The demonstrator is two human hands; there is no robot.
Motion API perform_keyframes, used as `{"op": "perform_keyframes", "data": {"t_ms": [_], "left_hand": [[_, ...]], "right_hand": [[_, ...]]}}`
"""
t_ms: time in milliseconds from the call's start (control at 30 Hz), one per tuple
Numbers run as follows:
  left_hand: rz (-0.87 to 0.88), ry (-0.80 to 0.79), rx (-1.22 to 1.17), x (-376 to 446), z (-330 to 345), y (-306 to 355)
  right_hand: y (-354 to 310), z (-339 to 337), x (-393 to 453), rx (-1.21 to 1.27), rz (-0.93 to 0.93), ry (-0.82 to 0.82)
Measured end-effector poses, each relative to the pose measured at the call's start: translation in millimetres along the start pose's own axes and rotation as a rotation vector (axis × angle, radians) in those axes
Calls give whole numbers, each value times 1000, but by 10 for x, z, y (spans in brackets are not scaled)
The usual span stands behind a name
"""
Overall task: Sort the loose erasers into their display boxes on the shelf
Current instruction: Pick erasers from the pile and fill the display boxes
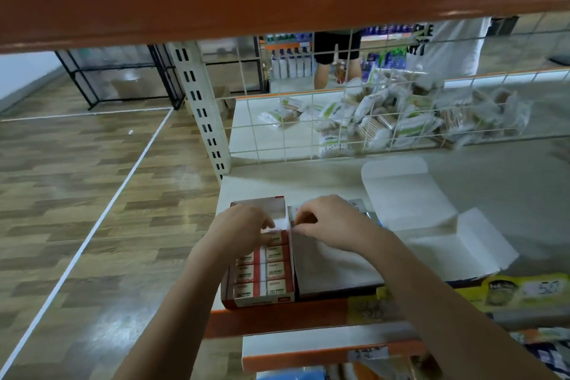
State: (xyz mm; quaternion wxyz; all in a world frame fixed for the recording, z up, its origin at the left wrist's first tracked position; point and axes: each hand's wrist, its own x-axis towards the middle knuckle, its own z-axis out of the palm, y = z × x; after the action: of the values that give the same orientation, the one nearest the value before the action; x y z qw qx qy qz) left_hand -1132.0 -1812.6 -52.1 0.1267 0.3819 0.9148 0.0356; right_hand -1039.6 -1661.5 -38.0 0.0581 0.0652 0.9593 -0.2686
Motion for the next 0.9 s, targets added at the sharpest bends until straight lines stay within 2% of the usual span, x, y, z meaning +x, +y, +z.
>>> {"op": "perform_keyframes", "data": {"t_ms": [167,333,467,633,900], "left_hand": [[45,171,-18,189,-292,337],[239,276,60,583,-442,1166],[370,275,166,909,-385,1930],[506,231,202,1229,-242,2907],[677,162,224,1609,84,4358]], "right_hand": [[194,-377,-70,-54,-46,138],[723,-788,-283,-220,35,279],[1390,-1056,-620,-317,191,305],[2202,-1319,-1209,-316,396,345],[3322,-1609,-2031,-331,596,390]]}}
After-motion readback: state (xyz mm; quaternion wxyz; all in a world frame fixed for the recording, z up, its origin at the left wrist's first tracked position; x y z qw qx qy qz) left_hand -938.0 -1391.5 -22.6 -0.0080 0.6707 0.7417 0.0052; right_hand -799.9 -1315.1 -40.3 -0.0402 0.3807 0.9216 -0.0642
